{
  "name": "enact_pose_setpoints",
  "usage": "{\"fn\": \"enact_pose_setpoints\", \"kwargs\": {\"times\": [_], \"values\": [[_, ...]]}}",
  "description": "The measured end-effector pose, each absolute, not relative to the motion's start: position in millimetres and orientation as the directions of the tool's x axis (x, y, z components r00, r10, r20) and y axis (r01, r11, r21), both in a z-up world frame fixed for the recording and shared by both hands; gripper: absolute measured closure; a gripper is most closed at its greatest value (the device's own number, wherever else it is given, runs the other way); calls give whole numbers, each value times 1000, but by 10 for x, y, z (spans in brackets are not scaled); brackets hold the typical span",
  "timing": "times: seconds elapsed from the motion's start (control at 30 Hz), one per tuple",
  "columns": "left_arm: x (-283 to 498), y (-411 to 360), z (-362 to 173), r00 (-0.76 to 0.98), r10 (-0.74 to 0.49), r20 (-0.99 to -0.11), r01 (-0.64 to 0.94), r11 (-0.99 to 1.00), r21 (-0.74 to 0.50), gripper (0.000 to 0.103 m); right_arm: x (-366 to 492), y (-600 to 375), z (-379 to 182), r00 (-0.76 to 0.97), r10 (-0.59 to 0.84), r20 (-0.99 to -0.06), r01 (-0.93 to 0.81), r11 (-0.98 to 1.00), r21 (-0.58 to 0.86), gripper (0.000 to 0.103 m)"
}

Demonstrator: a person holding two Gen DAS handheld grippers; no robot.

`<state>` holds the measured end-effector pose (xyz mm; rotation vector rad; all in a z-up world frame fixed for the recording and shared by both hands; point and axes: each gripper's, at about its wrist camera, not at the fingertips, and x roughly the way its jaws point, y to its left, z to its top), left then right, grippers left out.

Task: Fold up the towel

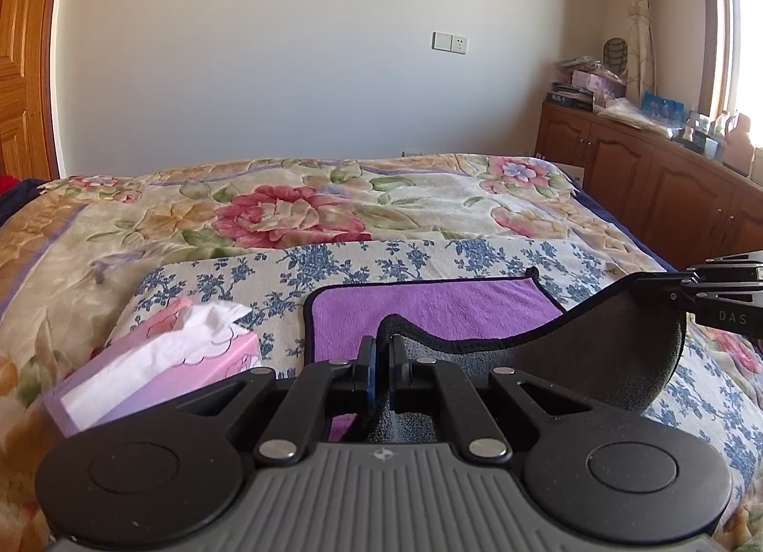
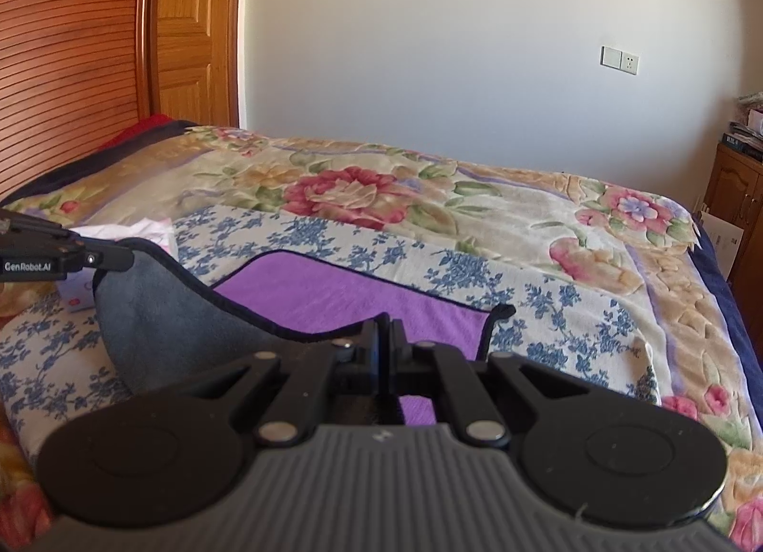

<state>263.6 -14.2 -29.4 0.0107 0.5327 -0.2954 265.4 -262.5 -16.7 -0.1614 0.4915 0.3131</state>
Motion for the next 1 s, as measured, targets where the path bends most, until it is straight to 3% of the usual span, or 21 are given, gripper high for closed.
{"fn": "enact_pose_setpoints", "kwargs": {"times": [1.0], "values": [[3321, -272, -336, 840, -267, -473, 293, 956, -19, 97, 3165, -2757, -277, 866, 237, -439, -317, 941, -117, 99]]}}
